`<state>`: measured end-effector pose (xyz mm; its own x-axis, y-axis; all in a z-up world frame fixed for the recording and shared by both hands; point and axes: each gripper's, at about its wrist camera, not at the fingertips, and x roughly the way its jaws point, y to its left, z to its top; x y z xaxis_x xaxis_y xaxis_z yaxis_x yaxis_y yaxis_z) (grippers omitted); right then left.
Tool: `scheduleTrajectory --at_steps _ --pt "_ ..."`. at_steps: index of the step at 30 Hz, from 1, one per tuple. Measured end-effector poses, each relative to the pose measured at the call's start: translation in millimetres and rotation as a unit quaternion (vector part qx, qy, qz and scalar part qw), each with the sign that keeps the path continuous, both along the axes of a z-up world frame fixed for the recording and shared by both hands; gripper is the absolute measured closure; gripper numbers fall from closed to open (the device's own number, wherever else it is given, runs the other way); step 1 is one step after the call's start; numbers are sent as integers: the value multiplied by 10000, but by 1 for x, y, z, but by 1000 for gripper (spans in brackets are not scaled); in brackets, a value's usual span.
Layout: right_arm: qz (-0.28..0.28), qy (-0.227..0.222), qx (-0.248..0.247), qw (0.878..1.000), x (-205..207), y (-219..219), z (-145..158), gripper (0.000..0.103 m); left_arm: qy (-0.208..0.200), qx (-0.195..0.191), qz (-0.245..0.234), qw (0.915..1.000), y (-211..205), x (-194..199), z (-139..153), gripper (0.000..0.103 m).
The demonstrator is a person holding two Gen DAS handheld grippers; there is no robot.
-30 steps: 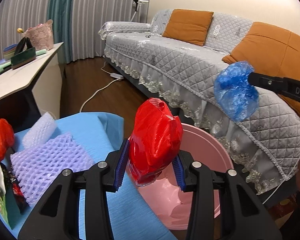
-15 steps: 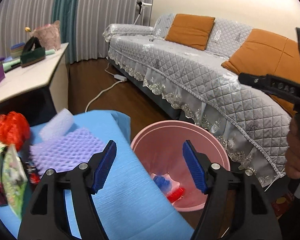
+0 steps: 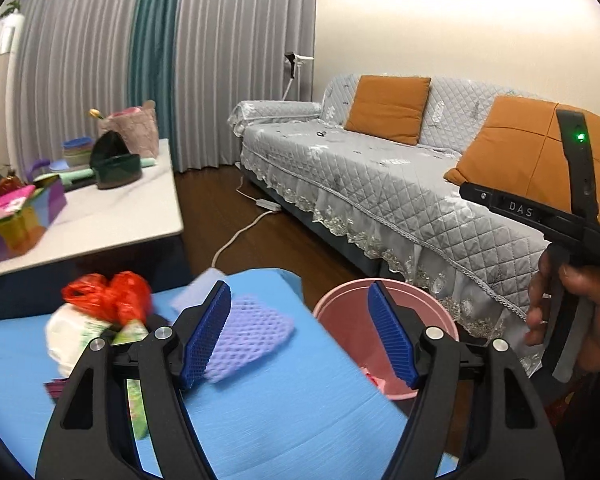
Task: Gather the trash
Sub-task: 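Drop the red bag into the pink bin with the left tool while the right tool drops the blue bag, then move both tools back over the table toward the patterned card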
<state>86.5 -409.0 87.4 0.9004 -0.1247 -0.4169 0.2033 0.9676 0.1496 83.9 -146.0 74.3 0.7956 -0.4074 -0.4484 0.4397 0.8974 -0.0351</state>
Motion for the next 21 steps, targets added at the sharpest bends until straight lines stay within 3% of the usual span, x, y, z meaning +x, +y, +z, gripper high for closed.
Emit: scheduleTrajectory --at_steps 7,21 --pt "225 46 161 9996 -6 20 14 52 43 -80 258 9996 43 -5 13 34" --pt "636 89 -90 9979 -1 69 12 54 251 -252 955 9948 107 -9 -18 34"
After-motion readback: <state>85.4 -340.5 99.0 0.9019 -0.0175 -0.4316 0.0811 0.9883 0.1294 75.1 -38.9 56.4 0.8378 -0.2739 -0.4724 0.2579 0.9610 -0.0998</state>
